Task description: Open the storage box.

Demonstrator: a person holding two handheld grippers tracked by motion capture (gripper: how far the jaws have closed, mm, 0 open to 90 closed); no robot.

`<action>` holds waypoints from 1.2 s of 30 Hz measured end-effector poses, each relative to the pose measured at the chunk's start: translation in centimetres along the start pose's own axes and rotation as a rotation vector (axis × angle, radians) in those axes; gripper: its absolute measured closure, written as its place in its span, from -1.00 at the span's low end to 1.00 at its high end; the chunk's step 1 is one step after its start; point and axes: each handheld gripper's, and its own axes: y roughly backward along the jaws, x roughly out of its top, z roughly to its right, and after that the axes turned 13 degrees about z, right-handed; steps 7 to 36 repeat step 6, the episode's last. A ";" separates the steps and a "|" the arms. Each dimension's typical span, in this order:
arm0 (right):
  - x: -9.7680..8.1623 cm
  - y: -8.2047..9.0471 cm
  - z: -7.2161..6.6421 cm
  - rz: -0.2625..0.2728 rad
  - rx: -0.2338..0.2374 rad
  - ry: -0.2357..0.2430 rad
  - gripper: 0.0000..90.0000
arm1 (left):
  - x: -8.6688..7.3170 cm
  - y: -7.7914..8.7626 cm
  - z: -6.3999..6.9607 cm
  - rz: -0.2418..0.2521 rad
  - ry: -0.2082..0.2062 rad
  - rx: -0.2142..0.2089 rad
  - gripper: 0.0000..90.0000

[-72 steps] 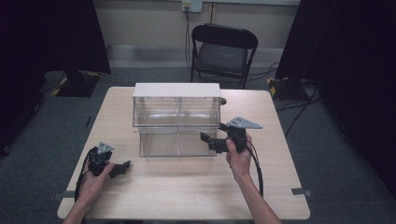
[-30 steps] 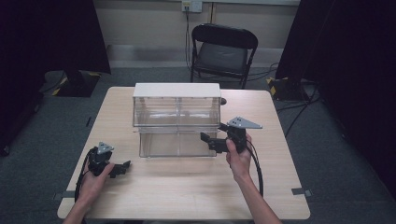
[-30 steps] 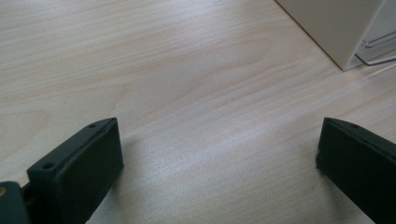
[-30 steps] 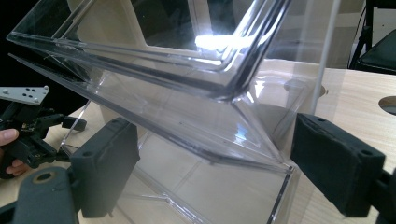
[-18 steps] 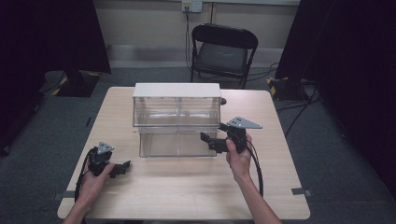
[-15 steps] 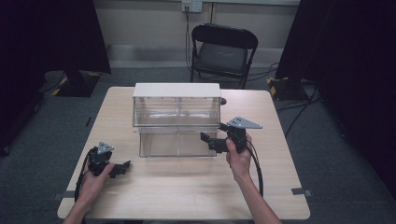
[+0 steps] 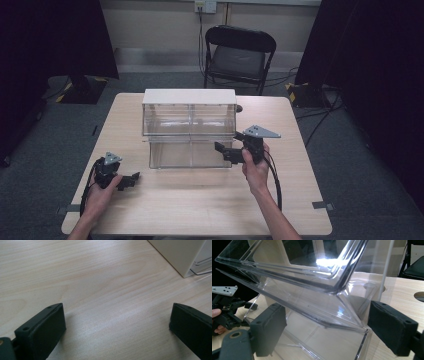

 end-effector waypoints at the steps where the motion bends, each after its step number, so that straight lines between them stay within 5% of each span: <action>1: 0.0 0.0 0.0 0.000 0.000 0.001 -0.68 | 0.0 0.0 0.0 0.000 0.000 -0.002 -1.00; 36: 0.0 0.0 0.0 -0.002 0.000 0.002 -0.68 | 0.0 0.0 0.0 0.001 0.000 -0.001 -1.00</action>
